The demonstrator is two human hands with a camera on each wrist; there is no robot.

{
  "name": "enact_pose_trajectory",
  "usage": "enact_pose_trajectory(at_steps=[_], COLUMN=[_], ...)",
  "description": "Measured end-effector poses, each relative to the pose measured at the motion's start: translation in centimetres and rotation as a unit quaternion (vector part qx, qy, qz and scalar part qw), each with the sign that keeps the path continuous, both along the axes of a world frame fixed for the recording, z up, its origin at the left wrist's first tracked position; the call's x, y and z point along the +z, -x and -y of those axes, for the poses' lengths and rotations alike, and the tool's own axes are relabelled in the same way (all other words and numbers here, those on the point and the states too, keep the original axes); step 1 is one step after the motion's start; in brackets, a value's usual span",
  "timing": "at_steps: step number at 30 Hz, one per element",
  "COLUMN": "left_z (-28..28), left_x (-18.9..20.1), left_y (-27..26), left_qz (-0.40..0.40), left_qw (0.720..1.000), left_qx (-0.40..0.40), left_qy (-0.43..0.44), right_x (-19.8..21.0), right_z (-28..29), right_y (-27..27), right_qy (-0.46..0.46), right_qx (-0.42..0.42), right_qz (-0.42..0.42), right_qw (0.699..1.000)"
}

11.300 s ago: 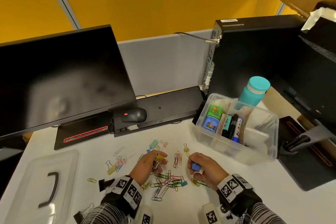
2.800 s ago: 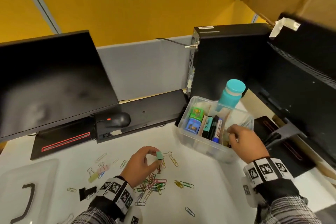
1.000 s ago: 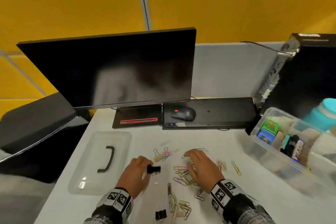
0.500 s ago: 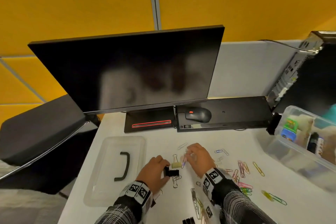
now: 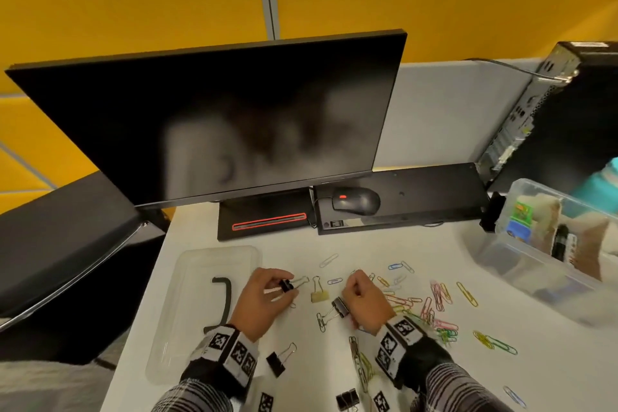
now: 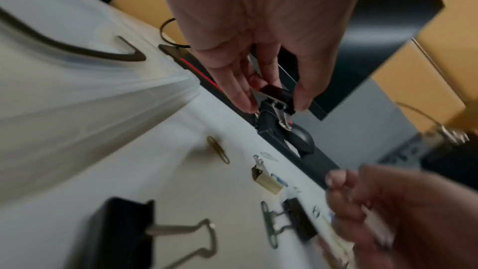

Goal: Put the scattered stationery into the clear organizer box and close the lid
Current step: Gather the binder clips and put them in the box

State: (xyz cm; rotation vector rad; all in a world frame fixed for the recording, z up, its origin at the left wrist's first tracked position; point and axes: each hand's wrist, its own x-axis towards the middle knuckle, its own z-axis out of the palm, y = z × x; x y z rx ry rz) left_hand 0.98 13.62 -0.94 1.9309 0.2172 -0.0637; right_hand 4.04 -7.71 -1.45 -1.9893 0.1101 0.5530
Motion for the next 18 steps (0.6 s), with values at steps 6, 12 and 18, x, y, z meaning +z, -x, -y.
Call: enact_pose_trajectory(at_steps=[6, 12, 18], left_z=[-1.8, -1.3, 1.7], left_x=[0.0, -0.6, -0.6], left_y=[-0.4, -1.1, -2.4], left_qz=[-0.037, -0.066, -0.043], left_qw=[0.995, 0.996, 0.990], left_qx=[0.059, 0.048, -0.077], left_qy=[0.075, 0.038, -0.112], right_x=[-0.1, -0.6, -0.3], right_z=[-0.1, 0.5, 2.9], right_y=[0.6, 0.5, 0.5], right_qy=[0.244, 0.309, 0.116], right_qx=[0.254, 0.293, 0.133], right_qz=[0.114, 0.122, 0.034], right_qw=[0.929, 0.897, 0.984])
